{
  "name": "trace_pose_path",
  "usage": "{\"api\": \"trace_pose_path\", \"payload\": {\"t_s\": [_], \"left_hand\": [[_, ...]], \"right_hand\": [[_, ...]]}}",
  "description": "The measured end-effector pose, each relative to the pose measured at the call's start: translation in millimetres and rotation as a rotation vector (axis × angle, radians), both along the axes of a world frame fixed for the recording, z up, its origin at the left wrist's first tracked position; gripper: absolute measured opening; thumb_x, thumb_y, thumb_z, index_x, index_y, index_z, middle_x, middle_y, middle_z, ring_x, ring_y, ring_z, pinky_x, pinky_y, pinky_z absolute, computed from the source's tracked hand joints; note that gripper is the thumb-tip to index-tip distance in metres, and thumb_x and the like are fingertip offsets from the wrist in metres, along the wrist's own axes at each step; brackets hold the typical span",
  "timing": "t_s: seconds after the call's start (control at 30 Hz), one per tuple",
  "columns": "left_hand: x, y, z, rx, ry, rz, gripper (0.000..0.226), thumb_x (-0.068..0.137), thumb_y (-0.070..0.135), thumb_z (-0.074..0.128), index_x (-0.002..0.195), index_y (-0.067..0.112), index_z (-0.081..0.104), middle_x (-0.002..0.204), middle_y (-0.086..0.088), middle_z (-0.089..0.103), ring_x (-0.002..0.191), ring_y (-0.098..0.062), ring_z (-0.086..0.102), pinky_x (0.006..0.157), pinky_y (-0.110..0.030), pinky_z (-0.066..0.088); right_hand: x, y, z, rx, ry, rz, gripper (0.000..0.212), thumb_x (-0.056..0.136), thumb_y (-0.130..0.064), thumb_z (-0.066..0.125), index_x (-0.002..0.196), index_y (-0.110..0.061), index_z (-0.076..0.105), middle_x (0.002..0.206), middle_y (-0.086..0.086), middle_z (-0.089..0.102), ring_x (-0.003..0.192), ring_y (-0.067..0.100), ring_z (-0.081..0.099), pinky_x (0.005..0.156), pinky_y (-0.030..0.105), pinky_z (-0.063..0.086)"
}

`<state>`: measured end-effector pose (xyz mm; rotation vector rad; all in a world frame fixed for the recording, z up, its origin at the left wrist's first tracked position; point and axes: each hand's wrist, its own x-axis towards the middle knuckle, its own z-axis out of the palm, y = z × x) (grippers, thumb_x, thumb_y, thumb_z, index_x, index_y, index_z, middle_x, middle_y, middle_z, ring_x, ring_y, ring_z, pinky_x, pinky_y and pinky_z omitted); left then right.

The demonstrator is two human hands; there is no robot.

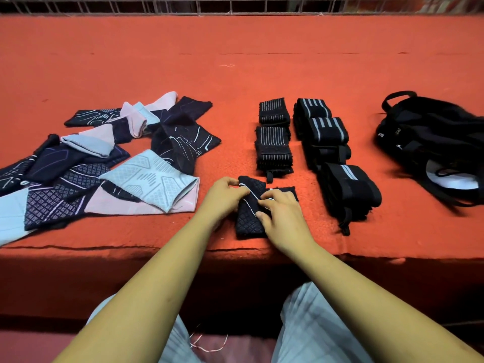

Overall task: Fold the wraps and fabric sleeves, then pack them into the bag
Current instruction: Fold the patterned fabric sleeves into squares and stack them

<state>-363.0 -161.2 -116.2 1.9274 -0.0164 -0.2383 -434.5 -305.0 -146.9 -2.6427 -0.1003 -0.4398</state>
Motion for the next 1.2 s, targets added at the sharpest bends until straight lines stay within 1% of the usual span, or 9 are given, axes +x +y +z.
{"api": "trace_pose_path", "payload": {"t_s": [0.17, 0.23, 0.33, 0.43, 0.53, 0.7, 0.83, 1.0, 1.2], "left_hand": [[-8.6, -12.4, 13.1, -0.388, 0.146, -0.074, 0.007, 0.098, 0.01, 0.054, 0.096, 0.007, 0.059, 0.074, -0.008, 0.057, 0.053, -0.012, 0.05, 0.049, -0.018, 0.042], [-12.6, -19.4, 18.7, -0.546, 0.213, -0.118, 0.013, 0.099, 0.01, 0.049, 0.101, 0.004, 0.06, 0.077, -0.009, 0.061, 0.058, -0.015, 0.058, 0.056, -0.021, 0.049], [-14.2, -29.5, 21.3, -0.6, 0.221, -0.148, 0.019, 0.101, 0.01, 0.046, 0.109, 0.0, 0.059, 0.084, -0.012, 0.068, 0.067, -0.018, 0.068, 0.066, -0.024, 0.056], [-12.5, -38.4, 18.6, -0.473, 0.158, -0.069, 0.016, 0.101, 0.004, 0.043, 0.097, 0.006, 0.059, 0.082, -0.009, 0.066, 0.064, -0.016, 0.063, 0.061, -0.022, 0.051], [-9.5, -42.0, 4.4, -0.251, 0.092, 0.054, 0.016, 0.094, 0.003, 0.051, 0.083, 0.013, 0.056, 0.079, -0.006, 0.063, 0.065, -0.016, 0.059, 0.059, -0.025, 0.048], [-8.5, -48.8, -2.4, -0.136, 0.128, -0.011, 0.012, 0.091, 0.014, 0.065, 0.093, 0.01, 0.053, 0.08, -0.009, 0.067, 0.066, -0.018, 0.061, 0.059, -0.027, 0.049], [-9.3, -55.8, 1.5, -0.141, 0.142, -0.038, 0.02, 0.091, 0.023, 0.068, 0.096, 0.004, 0.068, 0.07, -0.004, 0.065, 0.053, -0.012, 0.053, 0.046, -0.02, 0.038], [-19.0, -68.9, 4.2, -0.566, 0.236, -0.023, 0.009, 0.096, 0.011, 0.058, 0.088, 0.011, 0.063, 0.074, -0.004, 0.07, 0.057, -0.008, 0.065, 0.051, -0.019, 0.05], [-15.0, -74.2, -1.5, -0.822, 0.286, 0.026, 0.007, 0.1, 0.007, 0.053, 0.107, 0.006, 0.055, 0.096, -0.017, 0.069, 0.081, -0.024, 0.068, 0.075, -0.036, 0.061]], "right_hand": [[5.9, -8.2, 15.8, 0.345, 0.135, -0.027, 0.02, 0.093, -0.021, 0.062, 0.11, -0.016, 0.072, 0.11, 0.0, 0.072, 0.104, 0.02, 0.062, 0.096, 0.03, 0.045], [5.5, -12.9, 32.0, 0.656, 0.202, -0.09, 0.03, 0.099, -0.033, 0.055, 0.086, -0.013, 0.072, 0.084, 0.003, 0.072, 0.078, 0.019, 0.065, 0.076, 0.031, 0.052], [1.2, -23.1, 48.1, 0.795, 0.329, -0.155, 0.044, 0.094, -0.046, 0.059, 0.076, -0.007, 0.067, 0.06, 0.001, 0.052, 0.05, 0.008, 0.044, 0.047, 0.023, 0.033], [2.2, -33.5, 44.1, 0.887, 0.367, -0.226, 0.015, 0.087, -0.021, 0.073, 0.083, -0.008, 0.065, 0.075, 0.006, 0.066, 0.063, 0.017, 0.061, 0.06, 0.029, 0.047], [2.5, -39.3, 36.4, 0.988, 0.336, -0.384, 0.023, 0.081, -0.003, 0.074, 0.085, -0.014, 0.055, 0.093, 0.02, 0.071, 0.083, 0.034, 0.071, 0.075, 0.047, 0.058], [3.0, -38.3, 30.0, 0.889, 0.317, -0.436, 0.024, 0.081, -0.005, 0.072, 0.09, -0.015, 0.052, 0.096, 0.015, 0.07, 0.088, 0.032, 0.07, 0.079, 0.046, 0.058], [3.3, -37.4, 31.5, 0.959, 0.293, -0.404, 0.006, 0.091, -0.011, 0.062, 0.095, -0.01, 0.057, 0.093, 0.013, 0.071, 0.075, 0.022, 0.066, 0.062, 0.028, 0.052], [1.0, -35.9, 25.5, 0.935, 0.184, -0.367, 0.017, 0.097, -0.026, 0.058, 0.088, -0.011, 0.059, 0.089, 0.011, 0.071, 0.082, 0.026, 0.068, 0.078, 0.042, 0.055], [0.2, -36.9, 24.2, 0.642, 0.02, -0.415, 0.018, 0.093, -0.024, 0.062, 0.09, -0.013, 0.048, 0.097, 0.011, 0.056, 0.092, 0.025, 0.053, 0.085, 0.033, 0.038]]}}
